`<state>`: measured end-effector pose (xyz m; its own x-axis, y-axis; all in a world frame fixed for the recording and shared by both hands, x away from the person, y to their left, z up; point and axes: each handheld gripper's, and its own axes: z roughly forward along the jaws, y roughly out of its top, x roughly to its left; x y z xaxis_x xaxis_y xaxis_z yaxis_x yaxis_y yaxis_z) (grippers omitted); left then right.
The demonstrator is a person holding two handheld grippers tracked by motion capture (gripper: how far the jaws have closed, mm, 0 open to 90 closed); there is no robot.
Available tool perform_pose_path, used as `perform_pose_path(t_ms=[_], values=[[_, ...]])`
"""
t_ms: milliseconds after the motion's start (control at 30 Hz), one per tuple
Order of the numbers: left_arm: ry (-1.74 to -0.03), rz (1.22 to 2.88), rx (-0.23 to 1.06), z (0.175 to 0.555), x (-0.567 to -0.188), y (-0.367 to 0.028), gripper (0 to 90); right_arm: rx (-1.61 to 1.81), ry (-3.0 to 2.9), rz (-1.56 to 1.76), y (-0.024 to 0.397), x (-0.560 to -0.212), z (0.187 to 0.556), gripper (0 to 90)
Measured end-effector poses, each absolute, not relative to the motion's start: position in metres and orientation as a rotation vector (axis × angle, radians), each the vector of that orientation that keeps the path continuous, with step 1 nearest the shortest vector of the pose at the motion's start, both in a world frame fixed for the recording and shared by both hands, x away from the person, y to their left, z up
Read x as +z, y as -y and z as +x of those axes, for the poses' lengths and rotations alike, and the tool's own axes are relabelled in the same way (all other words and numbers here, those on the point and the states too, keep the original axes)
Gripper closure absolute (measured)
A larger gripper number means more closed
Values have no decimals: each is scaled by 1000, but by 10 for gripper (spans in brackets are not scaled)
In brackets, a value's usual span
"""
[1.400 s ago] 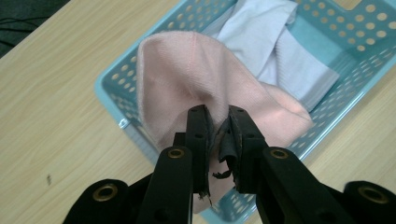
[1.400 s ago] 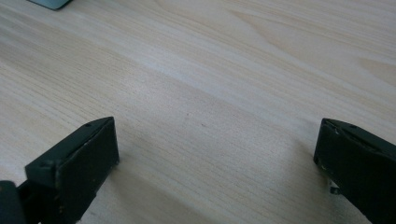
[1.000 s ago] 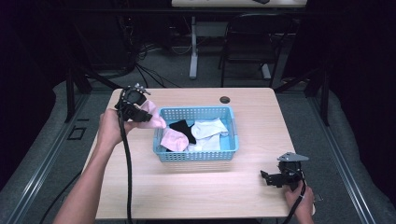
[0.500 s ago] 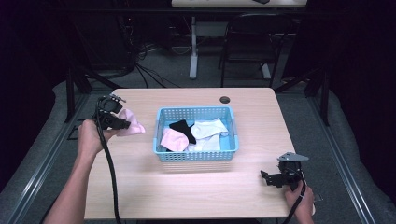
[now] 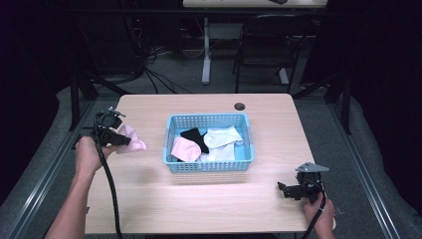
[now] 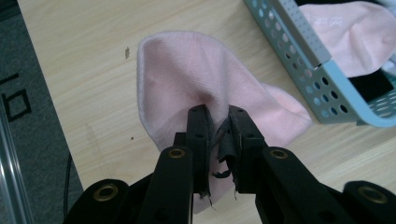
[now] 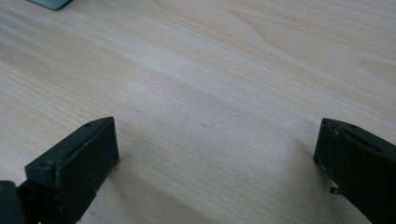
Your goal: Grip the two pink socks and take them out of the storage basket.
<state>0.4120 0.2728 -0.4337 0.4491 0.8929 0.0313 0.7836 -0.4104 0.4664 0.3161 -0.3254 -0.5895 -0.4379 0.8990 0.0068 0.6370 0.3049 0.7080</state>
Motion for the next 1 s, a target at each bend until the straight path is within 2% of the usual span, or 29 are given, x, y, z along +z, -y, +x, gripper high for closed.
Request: perform_pose_path(t_ms=[1000], values=[[-1497, 2318, 264, 396, -486, -291, 801, 913, -2186, 1372, 325, -590, 316, 0]])
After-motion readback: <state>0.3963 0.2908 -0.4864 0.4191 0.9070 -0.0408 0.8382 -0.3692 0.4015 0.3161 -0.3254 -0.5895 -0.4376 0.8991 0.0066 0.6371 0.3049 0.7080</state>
